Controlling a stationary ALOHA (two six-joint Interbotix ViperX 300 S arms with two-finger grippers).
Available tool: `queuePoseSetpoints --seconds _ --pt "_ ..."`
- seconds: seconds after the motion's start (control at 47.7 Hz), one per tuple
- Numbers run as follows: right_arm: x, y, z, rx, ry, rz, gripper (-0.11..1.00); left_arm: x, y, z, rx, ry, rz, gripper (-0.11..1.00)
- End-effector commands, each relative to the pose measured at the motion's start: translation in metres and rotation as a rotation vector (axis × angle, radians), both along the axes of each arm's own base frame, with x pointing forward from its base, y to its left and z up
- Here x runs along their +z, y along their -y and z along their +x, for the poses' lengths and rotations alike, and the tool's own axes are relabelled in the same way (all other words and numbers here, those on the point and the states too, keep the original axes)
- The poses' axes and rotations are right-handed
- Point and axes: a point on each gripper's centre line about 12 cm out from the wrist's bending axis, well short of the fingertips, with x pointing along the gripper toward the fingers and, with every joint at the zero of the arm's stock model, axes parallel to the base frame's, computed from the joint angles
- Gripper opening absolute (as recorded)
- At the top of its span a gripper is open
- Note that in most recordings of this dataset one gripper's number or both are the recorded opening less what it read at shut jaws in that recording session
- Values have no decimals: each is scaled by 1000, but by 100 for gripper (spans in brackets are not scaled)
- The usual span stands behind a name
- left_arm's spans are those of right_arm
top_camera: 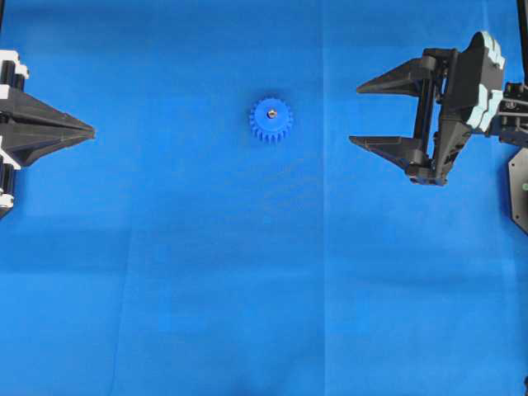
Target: Insert the shaft placed at a random location into the center hole of the small gear at another random location.
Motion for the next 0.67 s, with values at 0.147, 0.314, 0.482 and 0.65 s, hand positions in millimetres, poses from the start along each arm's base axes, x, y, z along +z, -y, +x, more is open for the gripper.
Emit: queuePoseSetpoints --seconds 0.147,0.314,0.482,0.65 --pt "6 0 2 1 18 -3 74 1 0 1 1 -14 6 0" --pt "6 0 2 1 20 -3 74 1 0 0 1 -15 6 0" --pt "5 0 2 1 17 -3 74 3 0 -2 1 -3 5 0" --pt "5 0 2 1 17 -3 74 3 0 -2 1 -3 3 0"
